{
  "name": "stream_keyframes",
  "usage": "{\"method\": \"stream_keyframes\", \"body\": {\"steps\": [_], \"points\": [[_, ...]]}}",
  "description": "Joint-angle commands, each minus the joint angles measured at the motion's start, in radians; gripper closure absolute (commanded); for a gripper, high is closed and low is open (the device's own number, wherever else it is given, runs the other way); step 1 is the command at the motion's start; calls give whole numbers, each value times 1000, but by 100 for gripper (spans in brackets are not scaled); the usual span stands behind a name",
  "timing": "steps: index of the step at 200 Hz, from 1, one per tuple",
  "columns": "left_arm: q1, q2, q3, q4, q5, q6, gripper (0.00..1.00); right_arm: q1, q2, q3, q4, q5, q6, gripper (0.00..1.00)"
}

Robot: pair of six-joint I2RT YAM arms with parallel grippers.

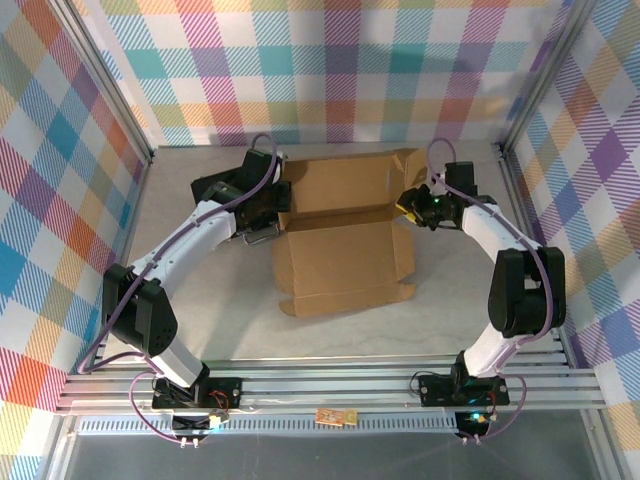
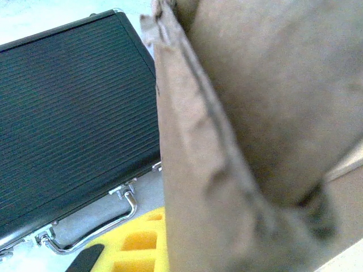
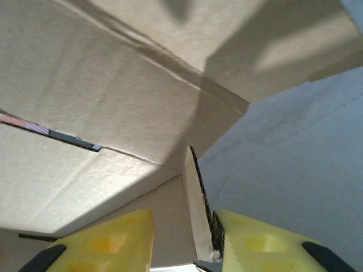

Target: Fold the paper box

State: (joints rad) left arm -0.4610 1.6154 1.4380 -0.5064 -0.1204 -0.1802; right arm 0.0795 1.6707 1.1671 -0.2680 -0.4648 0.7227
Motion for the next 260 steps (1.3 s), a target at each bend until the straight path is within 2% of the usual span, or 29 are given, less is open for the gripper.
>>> {"method": "stream_keyframes", "body": {"steps": [1, 12, 32, 98, 124, 146, 169, 208, 260], "points": [[8, -11, 30, -17, 15, -15, 100, 20, -18, 38, 19, -11, -55, 73], [9, -12, 30, -21, 13, -13, 100, 38, -6, 81, -20, -8, -88, 77], [9, -14, 31, -21, 8, -15, 100, 78, 22, 149, -121, 31, -156, 77], [9, -21, 24, -14, 7, -25, 100, 161, 69, 169, -212, 96, -221, 76], [9, -25, 19, -13, 8, -26, 100, 161, -21, 125, -136, 86, -214, 71], [10, -26, 16, -14, 8, -27, 100, 155, -113, 116, -128, 149, -208, 67], [9, -31, 15, -8, 11, -36, 100, 80, -178, 35, -113, 182, -130, 64], [9, -38, 10, -6, 12, -39, 100, -32, -199, -93, -140, 227, -25, 82], [10, -43, 15, -11, 16, -44, 100, -34, -8, -22, -120, 153, 35, 86]]}}
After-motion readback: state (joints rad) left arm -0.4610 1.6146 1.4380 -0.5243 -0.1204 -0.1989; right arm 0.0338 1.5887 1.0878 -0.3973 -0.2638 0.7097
